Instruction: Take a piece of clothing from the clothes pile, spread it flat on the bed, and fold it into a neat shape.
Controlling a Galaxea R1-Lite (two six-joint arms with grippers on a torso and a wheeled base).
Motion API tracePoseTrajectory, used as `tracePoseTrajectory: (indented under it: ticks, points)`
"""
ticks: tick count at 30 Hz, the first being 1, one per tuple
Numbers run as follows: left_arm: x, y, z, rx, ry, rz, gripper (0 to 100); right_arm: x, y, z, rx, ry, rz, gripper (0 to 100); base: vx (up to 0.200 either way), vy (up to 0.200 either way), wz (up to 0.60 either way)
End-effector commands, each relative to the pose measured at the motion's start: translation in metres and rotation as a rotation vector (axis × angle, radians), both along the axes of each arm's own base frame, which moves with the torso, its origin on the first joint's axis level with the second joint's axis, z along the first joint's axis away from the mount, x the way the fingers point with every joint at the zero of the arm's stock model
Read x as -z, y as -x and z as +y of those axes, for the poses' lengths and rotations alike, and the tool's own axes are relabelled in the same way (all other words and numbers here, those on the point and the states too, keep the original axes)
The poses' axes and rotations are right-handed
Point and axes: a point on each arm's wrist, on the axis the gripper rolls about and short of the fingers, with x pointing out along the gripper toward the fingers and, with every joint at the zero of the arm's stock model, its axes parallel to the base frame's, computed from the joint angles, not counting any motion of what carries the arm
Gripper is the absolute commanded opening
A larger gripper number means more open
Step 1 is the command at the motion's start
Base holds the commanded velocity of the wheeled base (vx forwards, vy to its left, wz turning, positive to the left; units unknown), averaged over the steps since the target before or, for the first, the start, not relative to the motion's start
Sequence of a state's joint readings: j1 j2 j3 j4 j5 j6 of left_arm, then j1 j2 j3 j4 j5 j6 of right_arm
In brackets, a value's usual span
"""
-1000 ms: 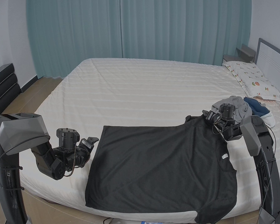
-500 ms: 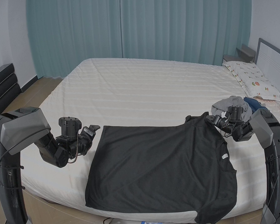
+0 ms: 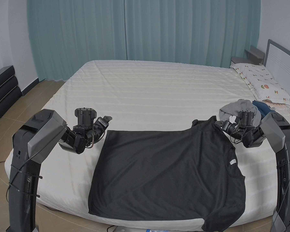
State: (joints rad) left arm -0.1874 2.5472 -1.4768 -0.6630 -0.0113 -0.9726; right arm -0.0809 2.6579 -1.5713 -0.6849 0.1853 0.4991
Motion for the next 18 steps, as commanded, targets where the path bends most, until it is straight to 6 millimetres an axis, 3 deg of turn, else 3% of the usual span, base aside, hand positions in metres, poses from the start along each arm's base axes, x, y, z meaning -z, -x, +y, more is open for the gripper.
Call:
tracePoseTrajectory:
  ticks: [1, 18]
  points:
    - [0.040, -0.012, -0.004, 0.006, -0.032, 0.041, 100, 0.003, 0.002, -0.001, 0.001, -0.002, 0.008, 100, 0.000, 0.000, 0.00]
    - [0.058, -0.027, -0.024, 0.014, -0.131, -0.013, 100, 0.003, 0.002, 0.000, 0.012, -0.033, 0.010, 100, 0.000, 0.000, 0.00]
